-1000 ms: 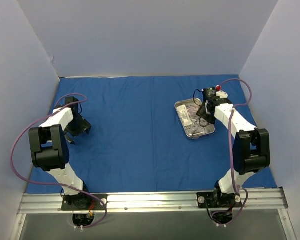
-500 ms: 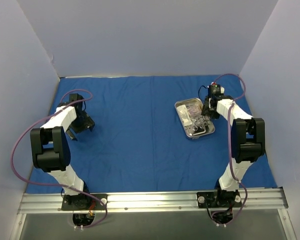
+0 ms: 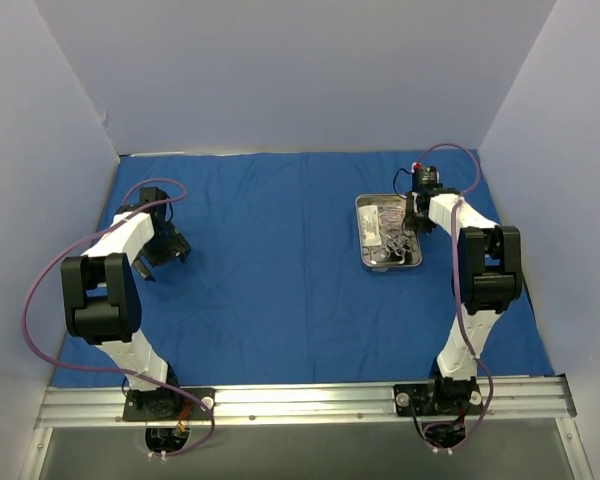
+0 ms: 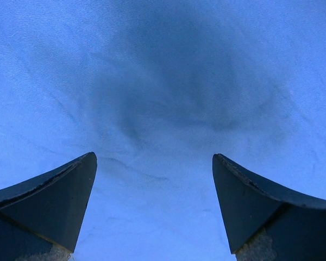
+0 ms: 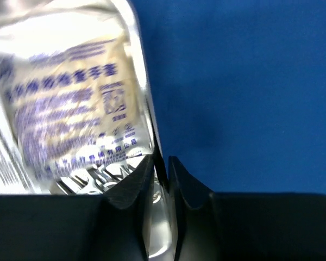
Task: Open and lay out the surgical kit
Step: Move the container from the surgical kit.
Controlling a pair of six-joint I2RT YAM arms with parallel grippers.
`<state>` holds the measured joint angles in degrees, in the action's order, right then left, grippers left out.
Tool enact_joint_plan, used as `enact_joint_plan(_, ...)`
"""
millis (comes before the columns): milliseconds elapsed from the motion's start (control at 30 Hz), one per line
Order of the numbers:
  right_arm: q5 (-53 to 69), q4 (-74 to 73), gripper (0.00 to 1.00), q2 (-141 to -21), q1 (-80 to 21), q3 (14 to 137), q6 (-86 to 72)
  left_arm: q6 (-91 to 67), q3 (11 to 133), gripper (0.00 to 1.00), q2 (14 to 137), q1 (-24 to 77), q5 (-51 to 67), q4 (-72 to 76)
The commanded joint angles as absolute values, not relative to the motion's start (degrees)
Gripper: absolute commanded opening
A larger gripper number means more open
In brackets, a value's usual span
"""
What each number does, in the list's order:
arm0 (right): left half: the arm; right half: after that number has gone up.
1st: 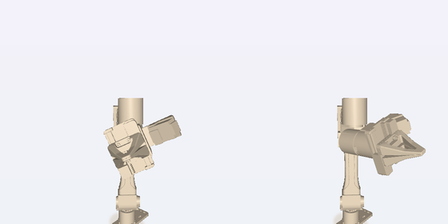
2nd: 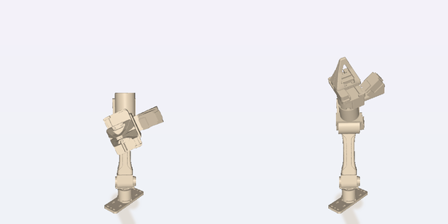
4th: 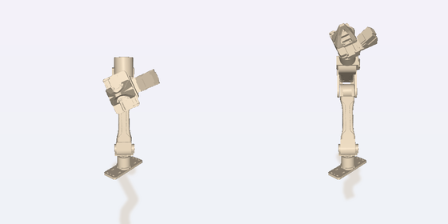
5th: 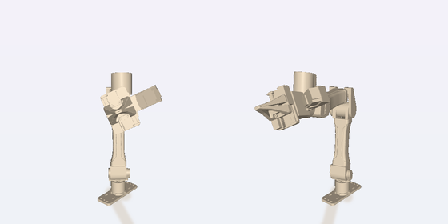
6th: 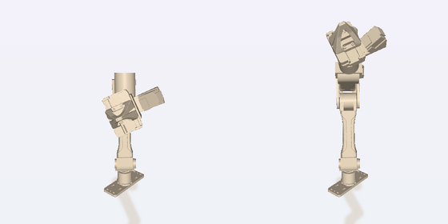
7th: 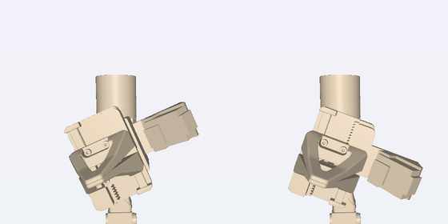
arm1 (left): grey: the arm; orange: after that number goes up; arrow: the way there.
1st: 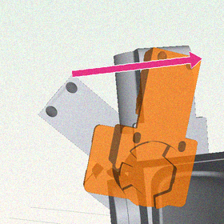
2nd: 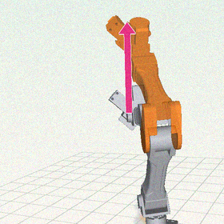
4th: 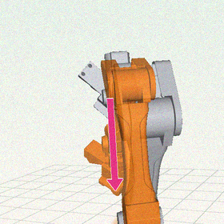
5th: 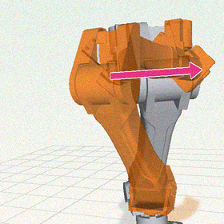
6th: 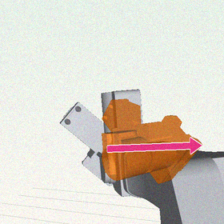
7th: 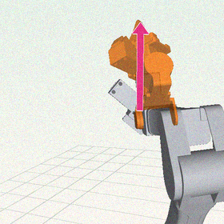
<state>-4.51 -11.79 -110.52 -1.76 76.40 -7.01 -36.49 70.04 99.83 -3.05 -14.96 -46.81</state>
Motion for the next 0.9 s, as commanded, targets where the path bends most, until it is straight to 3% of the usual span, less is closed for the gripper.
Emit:
enact_joint_plan(0, -6.5, -12.1, 0.09, -110.0, -0.7, 77.3, -5.0, -35.7, 71.8, 0.97, 98.3, -2.9, -15.1, -46.2)
enact_joint_plan(267, -10.2, -12.1, 0.06, -108.6, 2.5, 78.1, 3.3, -35.5, 71.5, 0.97, 97.7, -2.9, -15.2, -46.9)
enact_joint_plan(700, -5.1, -11.7, 0.09, -109.2, 6.1, 77.5, 22.3, -35.6, 70.7, 0.97, 97.9, -2.9, -14.3, -46.2)
enact_joint_plan(867, -4.6, -11.6, 0.16, -111.4, 7.5, 78.6, 23.2, -35.3, 71.1, 0.97, 97.9, -3.0, -14.3, -46.4)
